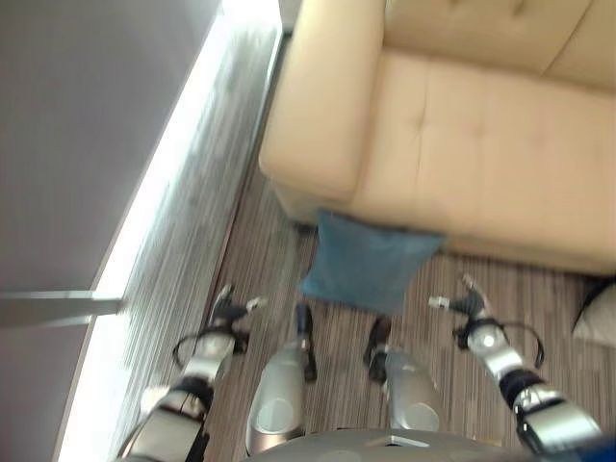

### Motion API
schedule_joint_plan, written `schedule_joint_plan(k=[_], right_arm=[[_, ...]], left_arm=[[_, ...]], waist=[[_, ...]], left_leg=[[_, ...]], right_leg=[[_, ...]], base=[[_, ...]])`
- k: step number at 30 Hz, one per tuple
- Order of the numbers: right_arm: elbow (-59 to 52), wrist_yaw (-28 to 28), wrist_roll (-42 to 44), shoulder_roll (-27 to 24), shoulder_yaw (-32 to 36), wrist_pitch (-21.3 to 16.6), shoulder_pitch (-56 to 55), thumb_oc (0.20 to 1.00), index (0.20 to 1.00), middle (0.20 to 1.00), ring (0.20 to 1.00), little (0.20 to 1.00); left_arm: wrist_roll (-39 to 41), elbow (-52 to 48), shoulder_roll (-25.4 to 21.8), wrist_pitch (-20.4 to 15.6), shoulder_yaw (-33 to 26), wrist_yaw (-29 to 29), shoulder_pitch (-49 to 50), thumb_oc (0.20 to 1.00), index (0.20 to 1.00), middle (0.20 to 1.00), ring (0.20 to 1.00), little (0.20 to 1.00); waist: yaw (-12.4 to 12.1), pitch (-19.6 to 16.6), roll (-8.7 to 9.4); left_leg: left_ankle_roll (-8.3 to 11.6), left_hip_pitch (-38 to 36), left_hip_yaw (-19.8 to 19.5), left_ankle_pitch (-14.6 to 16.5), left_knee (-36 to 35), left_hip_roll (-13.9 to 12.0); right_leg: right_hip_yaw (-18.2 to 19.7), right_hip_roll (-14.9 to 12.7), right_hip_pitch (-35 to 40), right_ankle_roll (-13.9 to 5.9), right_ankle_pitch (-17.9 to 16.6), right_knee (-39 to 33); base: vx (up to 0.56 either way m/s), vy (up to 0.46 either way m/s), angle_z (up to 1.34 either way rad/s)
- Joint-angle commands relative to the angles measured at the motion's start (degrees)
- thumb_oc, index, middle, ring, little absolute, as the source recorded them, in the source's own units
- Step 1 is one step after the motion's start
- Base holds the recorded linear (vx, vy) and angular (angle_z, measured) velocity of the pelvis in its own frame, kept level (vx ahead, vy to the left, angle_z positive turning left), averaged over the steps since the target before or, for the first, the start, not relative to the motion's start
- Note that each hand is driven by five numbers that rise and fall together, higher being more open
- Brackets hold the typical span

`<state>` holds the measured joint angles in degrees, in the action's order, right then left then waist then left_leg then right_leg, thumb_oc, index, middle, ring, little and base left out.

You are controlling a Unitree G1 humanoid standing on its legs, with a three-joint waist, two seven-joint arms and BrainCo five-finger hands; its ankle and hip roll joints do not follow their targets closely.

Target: Pick up all the scattered cushions and arrange them neatly on the sofa.

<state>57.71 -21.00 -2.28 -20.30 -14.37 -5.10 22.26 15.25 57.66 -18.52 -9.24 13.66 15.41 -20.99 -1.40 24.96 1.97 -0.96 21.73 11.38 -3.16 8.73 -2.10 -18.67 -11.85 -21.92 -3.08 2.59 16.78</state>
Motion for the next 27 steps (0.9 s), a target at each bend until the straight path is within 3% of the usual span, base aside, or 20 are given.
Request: schedule_joint_plan(k=[1,8,9,13,19,27], right_arm=[[-2.55,-8.04,2.84,-2.28,-1.19,-0.93,-1.18,1.000,1.000,1.000,1.000,1.000],[-3.04,-14.56,3.52,-3.08,-1.17,-1.60,6.93,1.000,1.000,1.000,1.000,1.000],[-2.73,-17.23,3.93,-3.20,-0.82,-2.07,9.82,1.000,1.000,1.000,1.000,1.000],[-1.34,-18.73,5.84,-4.74,-1.84,-3.00,16.79,1.000,1.000,1.000,1.000,1.000],[1.54,-19.49,10.24,-7.06,-4.53,-4.37,28.16,1.000,1.000,1.000,1.000,1.000],[0.74,-21.58,12.09,-7.64,-6.72,-4.75,35.28,1.000,1.000,1.000,1.000,1.000]], left_arm=[[3.68,-0.71,0.06,-3.78,2.01,5.01,-1.08,1.000,1.000,1.000,1.000,1.000],[5.39,-1.08,-0.86,-5.11,4.51,7.80,-10.11,1.000,1.000,1.000,1.000,1.000],[6.05,-1.66,-1.10,-5.51,5.11,8.81,-13.36,1.000,1.000,1.000,1.000,1.000],[7.47,-1.20,-2.37,-5.87,6.64,9.27,-20.59,1.000,1.000,1.000,1.000,1.000],[9.28,2.34,-5.73,-5.67,8.84,10.15,-33.85,1.000,1.000,1.000,1.000,1.000],[9.36,4.73,-8.06,-4.57,11.02,11.28,-42.07,1.000,1.000,1.000,1.000,1.000]], waist=[[1.20,-3.84,-1.03],[2.41,-3.01,-2.63],[2.91,-3.13,-3.23],[3.48,-3.50,-4.28],[4.57,-4.40,-4.36],[5.51,-4.34,-4.22]], left_leg=[[3.18,7.40,-1.85,5.87,6.58,-2.22],[3.21,20.47,-2.04,5.09,10.86,-3.42],[3.27,25.20,-2.45,4.98,12.12,-3.75],[2.98,34.03,-2.73,5.02,14.68,-4.24],[2.32,46.36,-3.65,6.20,19.89,-4.39],[1.13,55.87,-4.72,7.75,25.22,-3.95]], right_leg=[[1.02,-1.28,-6.19,-2.36,-0.82,-0.93],[2.27,-2.47,-19.52,-2.00,-0.47,4.19],[3.02,-2.87,-24.59,-1.93,-0.29,6.01],[4.74,-3.43,-34.03,-1.99,-0.01,9.52],[6.98,-3.23,-46.83,-2.03,0.78,14.66],[9.59,-2.24,-56.81,-1.67,1.51,19.14]], base=[[-0.16,0.023,-0.05],[-0.11,0.019,-0.01],[-0.09,0.019,-0.03],[-0.02,0.009,-0.01],[0.00,-0.004,-0.02],[0.02,-0.015,-0.01]])
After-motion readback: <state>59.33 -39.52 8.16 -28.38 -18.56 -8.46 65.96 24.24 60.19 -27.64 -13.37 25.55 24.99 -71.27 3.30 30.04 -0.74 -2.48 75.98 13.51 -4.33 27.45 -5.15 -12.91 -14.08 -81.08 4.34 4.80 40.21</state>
